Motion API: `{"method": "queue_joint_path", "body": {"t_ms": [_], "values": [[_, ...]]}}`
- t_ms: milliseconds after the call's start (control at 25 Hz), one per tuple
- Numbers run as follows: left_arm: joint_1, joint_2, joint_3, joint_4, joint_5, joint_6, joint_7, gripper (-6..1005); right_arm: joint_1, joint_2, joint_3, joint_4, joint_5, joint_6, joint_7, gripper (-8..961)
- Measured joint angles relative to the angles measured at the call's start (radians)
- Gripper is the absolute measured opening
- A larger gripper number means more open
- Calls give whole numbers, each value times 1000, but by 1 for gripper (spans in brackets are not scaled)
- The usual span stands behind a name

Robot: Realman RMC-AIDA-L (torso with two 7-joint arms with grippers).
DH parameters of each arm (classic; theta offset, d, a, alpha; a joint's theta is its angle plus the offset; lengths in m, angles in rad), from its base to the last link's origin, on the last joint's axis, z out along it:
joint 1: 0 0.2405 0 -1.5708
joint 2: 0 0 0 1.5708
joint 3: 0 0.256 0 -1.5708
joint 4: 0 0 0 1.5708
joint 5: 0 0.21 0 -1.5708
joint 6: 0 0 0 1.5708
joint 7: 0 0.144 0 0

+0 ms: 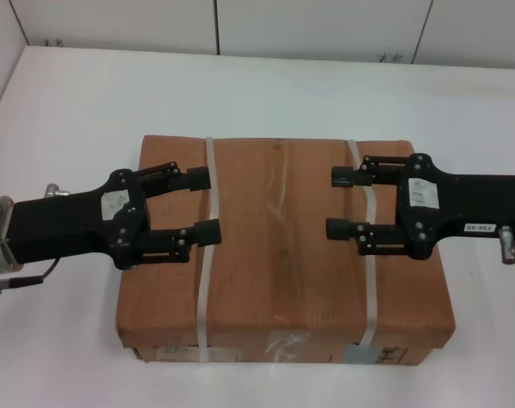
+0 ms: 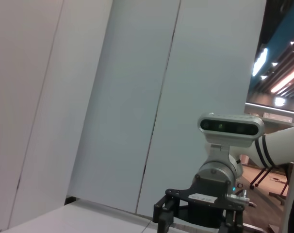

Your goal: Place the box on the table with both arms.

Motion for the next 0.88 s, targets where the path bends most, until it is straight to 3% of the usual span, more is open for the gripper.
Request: {"method": "queue_joint_path", "body": {"t_ms": [880], "values": [[11,-28,-2,-1,2,-14,38,840,-18,6,-3,10,3,10,-63,711]]}}
